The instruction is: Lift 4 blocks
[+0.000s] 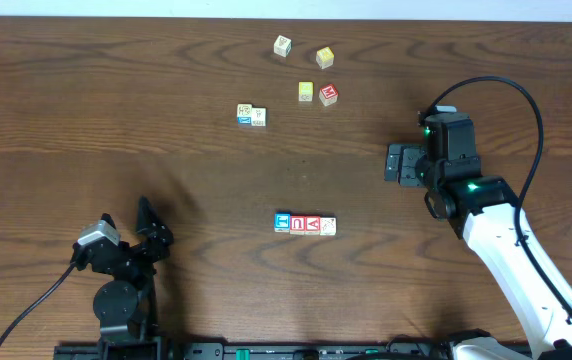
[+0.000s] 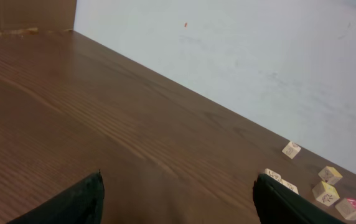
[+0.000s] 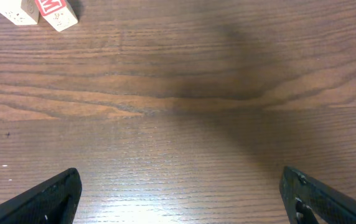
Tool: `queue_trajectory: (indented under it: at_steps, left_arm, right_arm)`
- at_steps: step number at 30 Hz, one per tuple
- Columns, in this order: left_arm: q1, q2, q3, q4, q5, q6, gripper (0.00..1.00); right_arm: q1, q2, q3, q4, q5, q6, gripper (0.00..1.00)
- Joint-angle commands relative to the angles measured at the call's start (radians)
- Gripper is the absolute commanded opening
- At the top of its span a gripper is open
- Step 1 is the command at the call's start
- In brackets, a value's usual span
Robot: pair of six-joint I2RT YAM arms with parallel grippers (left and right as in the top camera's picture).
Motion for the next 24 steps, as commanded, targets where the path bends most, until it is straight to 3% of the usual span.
queue_trajectory:
  at_steps: [1, 24]
  left_arm:
    - [-0.004, -0.008, -0.017, -0.045, 0.014, -0.013, 0.77]
    - [-0.004, -0.006, -0.017, -0.045, 0.014, -0.013, 0.77]
  right_arm:
    - [-0.008, -0.007, 0.016, 0.001, 0.016, 0.000, 0.99]
    - [-0.007, -0.024, 0.016, -0.018, 0.047, -0.014, 0.99]
